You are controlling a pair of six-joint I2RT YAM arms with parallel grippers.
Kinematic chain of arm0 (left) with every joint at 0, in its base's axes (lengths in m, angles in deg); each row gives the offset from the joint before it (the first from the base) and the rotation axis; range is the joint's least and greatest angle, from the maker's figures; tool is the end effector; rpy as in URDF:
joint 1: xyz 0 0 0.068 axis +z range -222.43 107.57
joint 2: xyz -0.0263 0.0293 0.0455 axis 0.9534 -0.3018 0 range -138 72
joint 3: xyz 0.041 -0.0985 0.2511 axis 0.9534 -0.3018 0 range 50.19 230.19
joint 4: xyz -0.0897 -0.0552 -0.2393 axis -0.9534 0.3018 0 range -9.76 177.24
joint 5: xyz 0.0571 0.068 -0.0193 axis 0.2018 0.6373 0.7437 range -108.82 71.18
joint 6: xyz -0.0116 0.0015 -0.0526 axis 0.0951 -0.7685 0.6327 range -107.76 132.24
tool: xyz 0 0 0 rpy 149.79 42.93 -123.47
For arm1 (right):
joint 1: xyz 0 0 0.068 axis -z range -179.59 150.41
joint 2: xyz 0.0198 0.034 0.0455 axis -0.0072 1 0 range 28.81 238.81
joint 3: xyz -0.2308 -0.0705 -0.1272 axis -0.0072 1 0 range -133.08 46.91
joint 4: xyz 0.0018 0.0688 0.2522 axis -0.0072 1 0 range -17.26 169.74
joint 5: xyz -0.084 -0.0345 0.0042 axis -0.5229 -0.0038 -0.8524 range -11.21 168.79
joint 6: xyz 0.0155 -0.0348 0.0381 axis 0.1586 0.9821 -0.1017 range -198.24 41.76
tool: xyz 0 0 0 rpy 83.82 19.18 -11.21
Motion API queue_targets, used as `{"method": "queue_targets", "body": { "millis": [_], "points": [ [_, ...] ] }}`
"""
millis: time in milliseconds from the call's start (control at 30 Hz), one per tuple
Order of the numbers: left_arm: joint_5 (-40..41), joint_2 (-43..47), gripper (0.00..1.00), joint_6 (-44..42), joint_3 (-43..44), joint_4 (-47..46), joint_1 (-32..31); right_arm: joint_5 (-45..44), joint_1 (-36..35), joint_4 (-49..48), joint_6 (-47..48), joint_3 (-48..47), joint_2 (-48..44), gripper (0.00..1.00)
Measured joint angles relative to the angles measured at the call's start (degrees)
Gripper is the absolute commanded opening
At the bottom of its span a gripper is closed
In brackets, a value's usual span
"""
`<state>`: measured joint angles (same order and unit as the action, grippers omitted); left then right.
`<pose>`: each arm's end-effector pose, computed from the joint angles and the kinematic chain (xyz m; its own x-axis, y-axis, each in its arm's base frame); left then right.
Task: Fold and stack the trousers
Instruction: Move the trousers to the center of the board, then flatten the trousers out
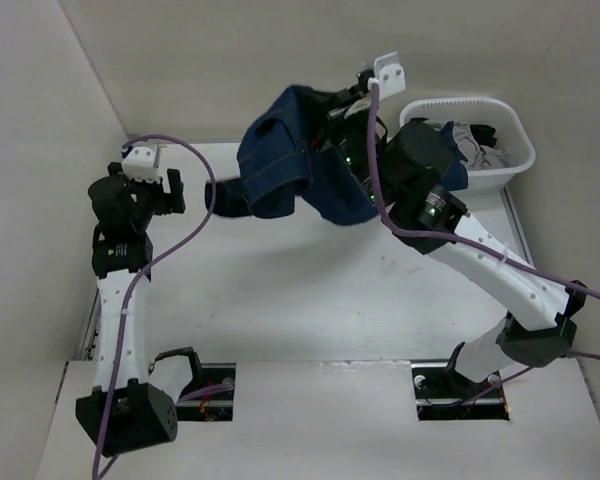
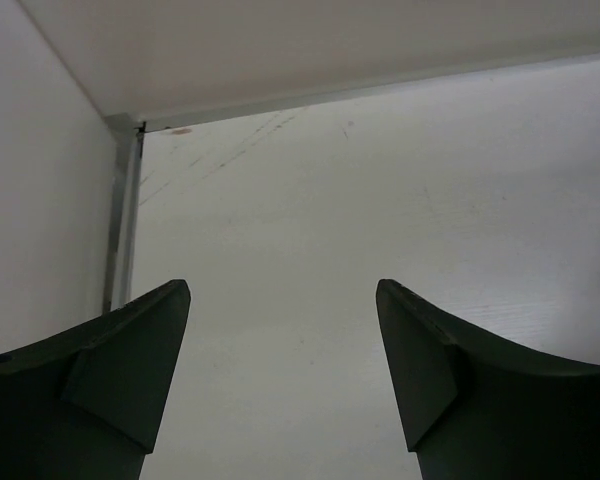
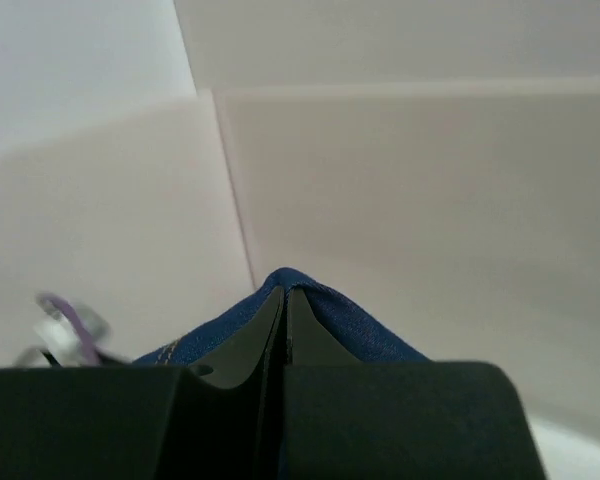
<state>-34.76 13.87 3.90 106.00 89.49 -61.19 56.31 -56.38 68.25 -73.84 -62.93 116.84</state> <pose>0.2312 0.0361 0.3661 -0.1836 0.1057 -0.9773 0.1041 0.9907 0.0876 0.1823 0.2535 0.5714 0.2870 0.3089 -0.9068 -0.5650 0.8190 0.1002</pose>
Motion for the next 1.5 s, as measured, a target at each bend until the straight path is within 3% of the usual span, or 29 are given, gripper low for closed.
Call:
{"method": "queue_targets", "body": {
  "millis": [100,167,200,233,267,300,400,500,633,767,900,1000,1033,1067,1133,1167,1200,1333,1500],
  "points": [
    [-0.7,3.9,0.81,-0.2,-0.9,0.2,2.3,0.6,2.4,1.8,-8.1,13.9,-4.9,0.02],
    [-1.2,6.1,0.86,-0.9,-1.5,0.4,2.3,1.4,4.9,4.8,-15.4,25.3,-8.6,0.16],
    [-1.4,7.2,0.90,-1.2,-1.9,0.5,2.1,1.9,6.3,7.5,-19.6,31.7,-10.8,0.32],
    [-1.8,8.0,0.96,-1.6,-2.5,0.6,1.7,2.2,7.7,10.5,-23.1,37.0,-12.5,0.57],
    [-2.1,8.6,0.99,-1.9,-3.1,0.8,1.4,2.8,9.2,14.5,-26.8,42.2,-14.0,0.95],
    [-2.6,9.0,1.00,-2.1,-3.9,1.0,0.9,3.4,10.6,18.9,-29.7,46.7,-15.3,1.00],
    [-3.1,7.9,1.00,-2.6,-5.4,2.6,-1.1,4.3,12.7,32.0,-36.5,55.1,-16.9,1.00],
    [-3.4,2.9,1.00,-2.9,-5.5,4.3,-4.2,3.4,10.7,40.7,-41.5,57.7,-19.0,1.00],
    [-3.6,-5.2,1.00,-2.8,-5.3,6.4,-7.4,2.9,3.2,40.3,-44.2,54.6,-19.6,1.00],
    [-3.6,-11.9,1.00,-1.9,-3.4,7.3,-10.0,4.2,-0.1,35.5,-45.9,49.8,-9.9,1.00],
    [-4.0,-19.2,1.00,-0.1,1.3,7.1,-13.9,4.1,1.8,31.4,-48.0,49.8,2.8,1.00],
    [-4.8,-25.9,1.00,0.7,6.5,6.6,-17.8,2.1,3.2,30.3,-49.8,50.7,7.3,1.00],
    [-5.2,-28.1,1.00,1.0,8.3,6.5,-19.0,1.8,3.5,30.1,-50.3,50.8,8.0,0.92],
    [-5.5,-30.6,1.00,1.3,10.5,6.5,-20.2,1.9,3.5,29.3,-50.6,50.8,8.7,0.76],
    [-6.1,-35.9,1.00,2.0,15.8,6.8,-22.4,2.4,3.3,27.9,-50.7,50.8,10.4,0.27],
    [-6.3,-38.3,1.00,2.4,18.4,6.9,-23.4,2.8,3.0,26.9,-51.2,51.1,11.2,0.10],
    [-6.6,-41.1,1.00,2.8,21.4,7.2,-24.3,2.9,2.6,25.6,-51.7,51.7,11.3,0.03],
    [-7.4,-49.8,1.00,3.9,31.2,7.8,-27.9,3.7,-1.6,23.0,-57.9,60.2,2.9,0.00],
    [-8.7,-57.1,1.00,4.6,39.7,8.6,-34.0,5.2,-17.0,37.0,-71.5,66.8,-17.8,0.00]
  ]
}}
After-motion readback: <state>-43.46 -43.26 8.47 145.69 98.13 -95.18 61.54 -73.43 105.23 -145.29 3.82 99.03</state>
